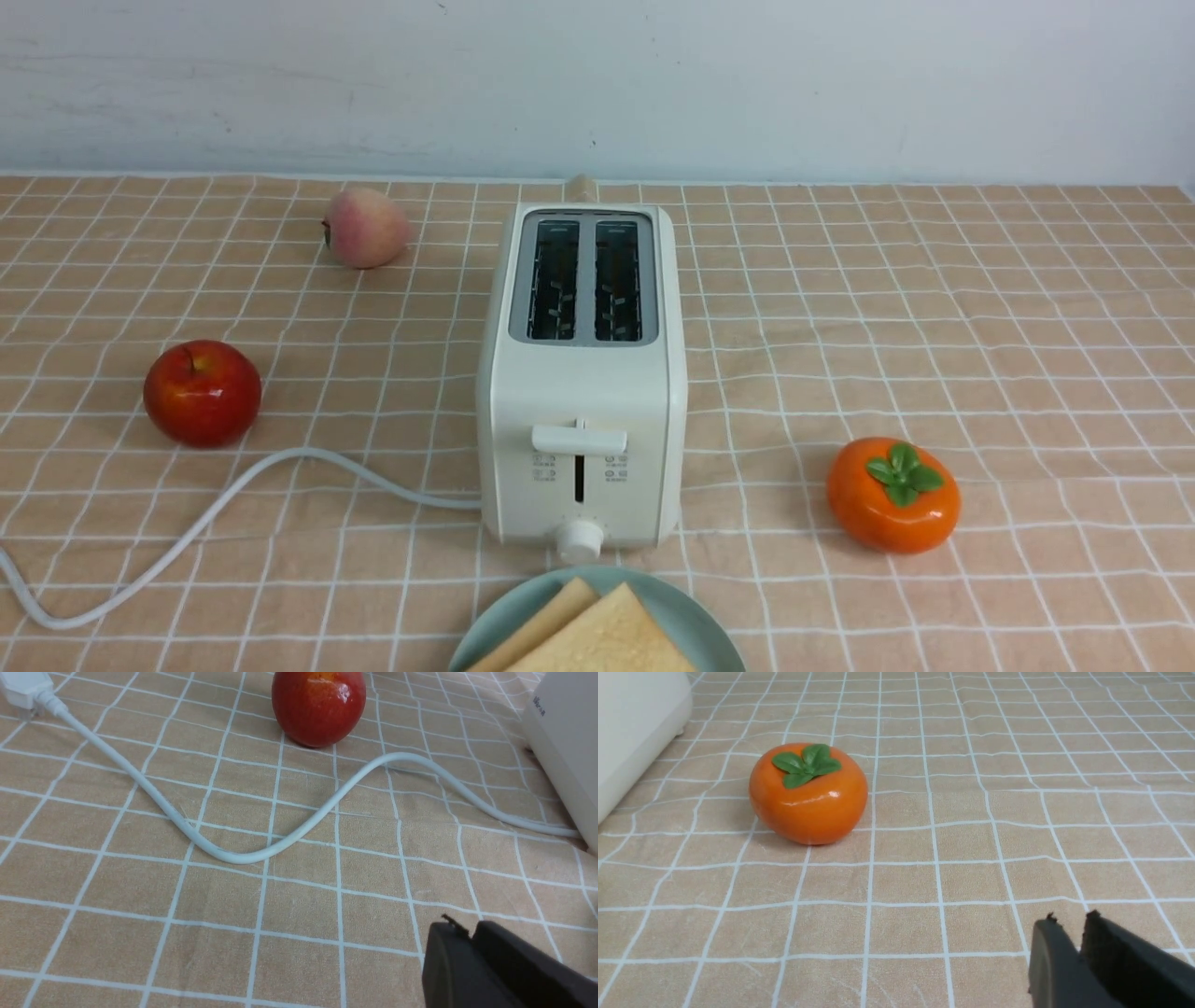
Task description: Take toasted bread from bread machine on light coffee tablecloth place on plate.
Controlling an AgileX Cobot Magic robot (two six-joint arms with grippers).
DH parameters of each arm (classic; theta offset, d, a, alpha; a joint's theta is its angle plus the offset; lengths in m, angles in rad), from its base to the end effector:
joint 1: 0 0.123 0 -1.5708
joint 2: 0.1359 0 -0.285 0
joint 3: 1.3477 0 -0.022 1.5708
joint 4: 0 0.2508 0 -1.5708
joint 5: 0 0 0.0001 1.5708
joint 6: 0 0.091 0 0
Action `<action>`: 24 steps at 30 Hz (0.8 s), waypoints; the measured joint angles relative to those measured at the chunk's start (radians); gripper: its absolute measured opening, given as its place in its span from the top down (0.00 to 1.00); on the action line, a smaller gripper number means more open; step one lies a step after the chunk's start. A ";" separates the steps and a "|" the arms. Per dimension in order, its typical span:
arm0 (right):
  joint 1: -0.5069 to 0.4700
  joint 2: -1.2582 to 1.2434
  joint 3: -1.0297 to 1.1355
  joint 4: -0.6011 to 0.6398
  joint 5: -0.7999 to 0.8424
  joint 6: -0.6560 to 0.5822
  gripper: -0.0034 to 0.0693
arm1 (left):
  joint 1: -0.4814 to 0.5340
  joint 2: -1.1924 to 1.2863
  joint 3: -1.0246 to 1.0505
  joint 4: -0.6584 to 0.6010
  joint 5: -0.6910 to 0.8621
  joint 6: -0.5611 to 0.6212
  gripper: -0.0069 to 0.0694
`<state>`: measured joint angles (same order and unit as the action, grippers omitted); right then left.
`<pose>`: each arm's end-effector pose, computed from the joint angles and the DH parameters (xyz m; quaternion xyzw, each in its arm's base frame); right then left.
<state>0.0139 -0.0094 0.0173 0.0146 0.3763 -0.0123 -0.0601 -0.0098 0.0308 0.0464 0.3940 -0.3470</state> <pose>0.0525 0.0012 0.1740 -0.0067 0.8039 0.0067 0.5947 0.0522 -0.0015 0.1680 -0.1041 0.8062 -0.0984 0.5741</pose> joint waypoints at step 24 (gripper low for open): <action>0.000 0.000 0.000 0.000 0.000 0.000 0.77 | 0.000 0.000 0.000 -0.001 0.000 0.000 0.80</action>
<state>0.0139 -0.0094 0.0173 0.0146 0.3763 -0.0123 -0.0601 -0.0098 0.0308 0.0453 0.3940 -0.3470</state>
